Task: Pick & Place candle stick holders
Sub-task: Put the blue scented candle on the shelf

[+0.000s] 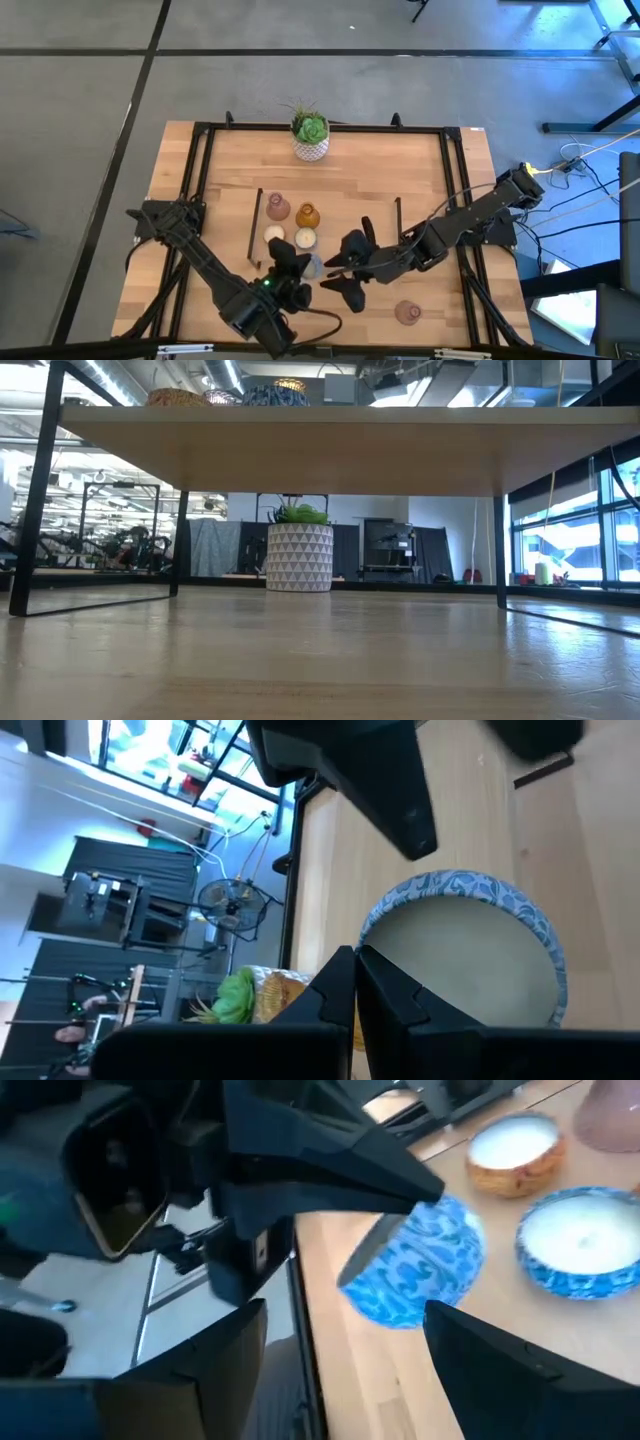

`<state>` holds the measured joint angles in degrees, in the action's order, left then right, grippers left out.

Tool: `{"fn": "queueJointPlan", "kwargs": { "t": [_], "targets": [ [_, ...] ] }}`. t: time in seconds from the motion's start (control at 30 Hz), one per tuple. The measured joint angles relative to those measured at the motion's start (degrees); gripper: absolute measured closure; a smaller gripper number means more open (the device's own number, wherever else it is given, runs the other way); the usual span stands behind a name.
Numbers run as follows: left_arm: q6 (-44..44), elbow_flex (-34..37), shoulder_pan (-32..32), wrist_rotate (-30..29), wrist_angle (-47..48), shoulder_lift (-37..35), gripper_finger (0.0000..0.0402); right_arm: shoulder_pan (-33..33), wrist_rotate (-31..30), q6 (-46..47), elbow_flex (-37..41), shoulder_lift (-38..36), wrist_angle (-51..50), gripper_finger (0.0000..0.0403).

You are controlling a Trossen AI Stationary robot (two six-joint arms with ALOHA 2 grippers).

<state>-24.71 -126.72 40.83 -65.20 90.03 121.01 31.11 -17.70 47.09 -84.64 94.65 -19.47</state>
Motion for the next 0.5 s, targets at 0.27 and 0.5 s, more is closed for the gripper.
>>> {"fn": "queueJointPlan", "kwargs": {
  "t": [0.27, 0.5],
  "targets": [
    [0.26, 0.0, -0.25, -2.4, -0.02, 0.0, 0.04, -0.18, -5.62, 0.03, 0.0, 0.04, -2.41, 0.013],
    [1.59, 0.0, -0.61, -3.23, -0.05, 0.0, 0.04, -0.81, -6.48, -0.39, 0.0, 0.06, -2.17, 0.013]
  ]
}}
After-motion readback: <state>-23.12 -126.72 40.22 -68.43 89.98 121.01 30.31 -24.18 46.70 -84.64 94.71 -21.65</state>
